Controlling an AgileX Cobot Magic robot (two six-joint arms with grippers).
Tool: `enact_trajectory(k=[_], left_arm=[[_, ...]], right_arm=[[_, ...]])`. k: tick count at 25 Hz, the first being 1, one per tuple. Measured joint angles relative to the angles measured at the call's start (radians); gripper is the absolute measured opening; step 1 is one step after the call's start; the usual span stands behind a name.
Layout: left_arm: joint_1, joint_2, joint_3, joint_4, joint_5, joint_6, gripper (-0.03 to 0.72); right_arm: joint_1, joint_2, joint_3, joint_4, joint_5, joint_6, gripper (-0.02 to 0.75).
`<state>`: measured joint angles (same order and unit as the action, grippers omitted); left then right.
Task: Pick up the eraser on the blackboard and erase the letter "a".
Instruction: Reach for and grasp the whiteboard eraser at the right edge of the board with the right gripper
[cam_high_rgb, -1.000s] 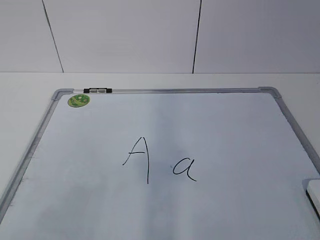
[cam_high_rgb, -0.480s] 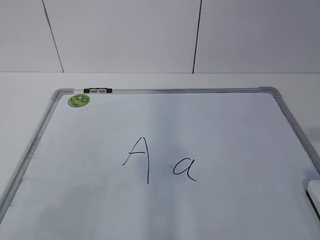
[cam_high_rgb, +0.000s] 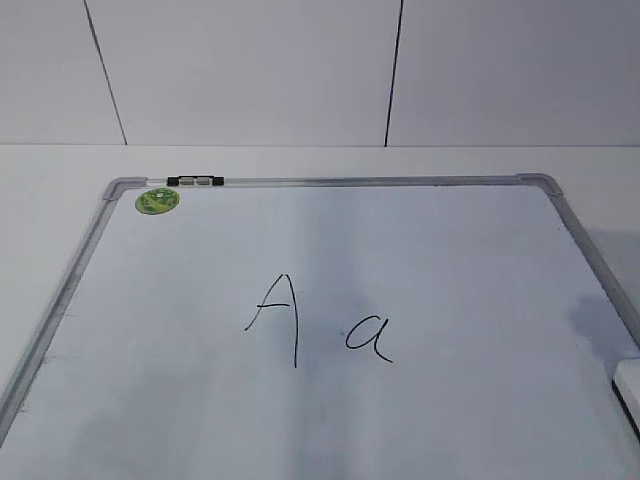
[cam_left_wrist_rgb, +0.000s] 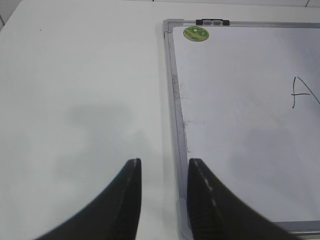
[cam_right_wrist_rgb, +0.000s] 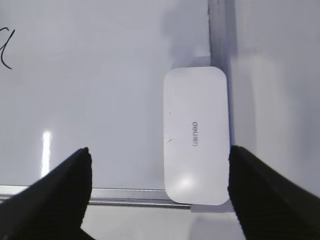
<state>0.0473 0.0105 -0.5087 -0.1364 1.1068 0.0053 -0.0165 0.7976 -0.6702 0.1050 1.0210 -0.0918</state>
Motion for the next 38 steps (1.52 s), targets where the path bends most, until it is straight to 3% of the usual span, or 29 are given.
enact_trajectory(k=[8,15,22,30,38], left_arm=[[0.000,0.000,0.000,0.000,0.000,0.000,0.235],[0.000,0.000,0.000,-0.002,0.000,0.000,0.235],[0.000,0.000,0.000,-0.004,-0.002,0.000,0.235],[0.000,0.000,0.000,-0.004,-0.002,0.000,0.235],[0.000,0.000,0.000,-0.014,-0.002,0.000,0.235]], right_arm=[[0.000,0.206,-0.043,0.055,0.087,-0.024,0.667],[0.000,0.253,-0.050,-0.013,0.104,-0.010,0.663],[0.000,0.248,-0.053,-0.041,0.087,-0.010,0.599],[0.000,0.248,-0.053,-0.063,0.073,-0.008,0.659],[0.000,0.278,-0.053,-0.070,0.059,0.031,0.667]])
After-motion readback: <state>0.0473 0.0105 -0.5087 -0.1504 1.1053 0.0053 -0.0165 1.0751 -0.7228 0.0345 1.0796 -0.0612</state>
